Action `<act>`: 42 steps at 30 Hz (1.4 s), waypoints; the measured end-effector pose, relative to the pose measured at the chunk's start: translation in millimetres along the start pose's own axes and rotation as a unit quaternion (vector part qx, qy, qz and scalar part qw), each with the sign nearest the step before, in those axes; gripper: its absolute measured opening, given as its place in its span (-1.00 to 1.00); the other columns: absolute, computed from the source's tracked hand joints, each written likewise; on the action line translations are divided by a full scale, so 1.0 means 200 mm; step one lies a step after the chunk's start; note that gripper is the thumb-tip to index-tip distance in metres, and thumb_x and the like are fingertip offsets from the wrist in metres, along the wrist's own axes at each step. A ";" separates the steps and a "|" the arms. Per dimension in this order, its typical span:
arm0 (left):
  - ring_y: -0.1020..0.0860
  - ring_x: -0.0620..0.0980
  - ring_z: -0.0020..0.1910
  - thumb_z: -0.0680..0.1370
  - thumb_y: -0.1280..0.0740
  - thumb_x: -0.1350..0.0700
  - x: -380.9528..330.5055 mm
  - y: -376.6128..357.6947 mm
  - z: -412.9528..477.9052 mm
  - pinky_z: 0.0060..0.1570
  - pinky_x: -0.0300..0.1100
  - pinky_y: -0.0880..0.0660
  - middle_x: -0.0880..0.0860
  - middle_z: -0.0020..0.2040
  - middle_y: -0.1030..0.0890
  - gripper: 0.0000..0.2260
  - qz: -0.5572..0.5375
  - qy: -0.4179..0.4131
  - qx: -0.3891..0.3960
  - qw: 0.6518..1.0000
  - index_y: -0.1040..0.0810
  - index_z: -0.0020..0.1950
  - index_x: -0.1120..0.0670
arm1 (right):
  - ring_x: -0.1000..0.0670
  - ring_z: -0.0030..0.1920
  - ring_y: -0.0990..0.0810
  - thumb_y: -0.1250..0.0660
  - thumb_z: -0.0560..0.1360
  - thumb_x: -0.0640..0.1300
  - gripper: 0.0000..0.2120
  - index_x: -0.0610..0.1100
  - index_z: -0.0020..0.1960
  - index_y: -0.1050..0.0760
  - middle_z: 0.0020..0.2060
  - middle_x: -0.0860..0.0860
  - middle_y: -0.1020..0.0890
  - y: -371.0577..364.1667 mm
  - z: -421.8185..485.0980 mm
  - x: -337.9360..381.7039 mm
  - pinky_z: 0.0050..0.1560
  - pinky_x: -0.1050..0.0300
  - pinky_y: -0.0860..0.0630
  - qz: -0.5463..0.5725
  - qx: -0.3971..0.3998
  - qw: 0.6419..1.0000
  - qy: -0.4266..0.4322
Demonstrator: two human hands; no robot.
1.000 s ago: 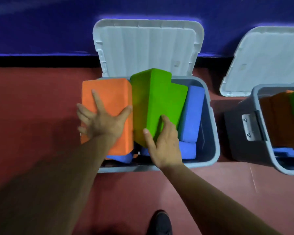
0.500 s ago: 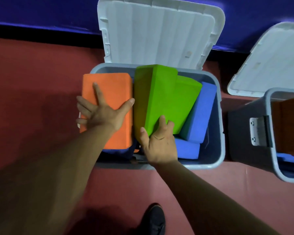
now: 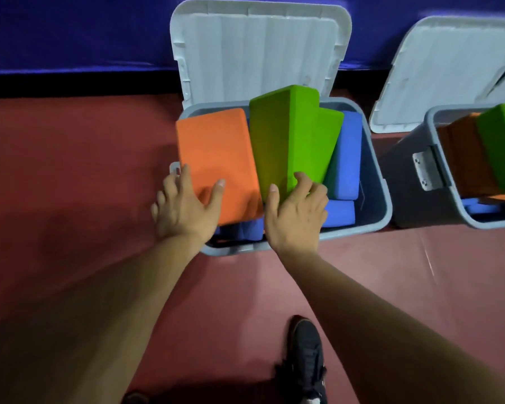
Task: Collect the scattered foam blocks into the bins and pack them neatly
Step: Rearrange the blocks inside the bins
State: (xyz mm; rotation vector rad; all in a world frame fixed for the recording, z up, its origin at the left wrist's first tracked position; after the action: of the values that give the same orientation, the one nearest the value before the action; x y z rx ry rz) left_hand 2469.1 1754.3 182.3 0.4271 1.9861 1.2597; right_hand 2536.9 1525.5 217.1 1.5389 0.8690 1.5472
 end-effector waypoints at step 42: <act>-0.25 -0.05 0.55 0.74 0.03 -0.10 0.43 0.04 -0.13 0.31 -0.35 -0.11 -0.02 0.59 -0.30 -0.54 -0.332 0.028 0.056 0.941 -0.25 0.61 0.00 | -0.29 0.39 -0.25 -0.17 0.66 0.08 -0.49 0.22 0.59 -0.19 0.53 -0.09 -0.20 -0.30 -0.35 0.70 0.25 -0.29 -0.38 -0.017 0.066 0.985 0.158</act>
State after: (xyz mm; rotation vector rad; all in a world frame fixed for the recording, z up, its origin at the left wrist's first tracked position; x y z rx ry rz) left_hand 2391.4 1794.9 160.3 -0.2281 2.0041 0.7348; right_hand 2474.9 1680.3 227.7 1.3807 1.1902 1.7678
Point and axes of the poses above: each hand's wrist, its own z-axis towards the middle knuckle, its own y-axis out of the back of the hand, x = y × z, the point moved 10 cm from there along z, towards the middle knuckle
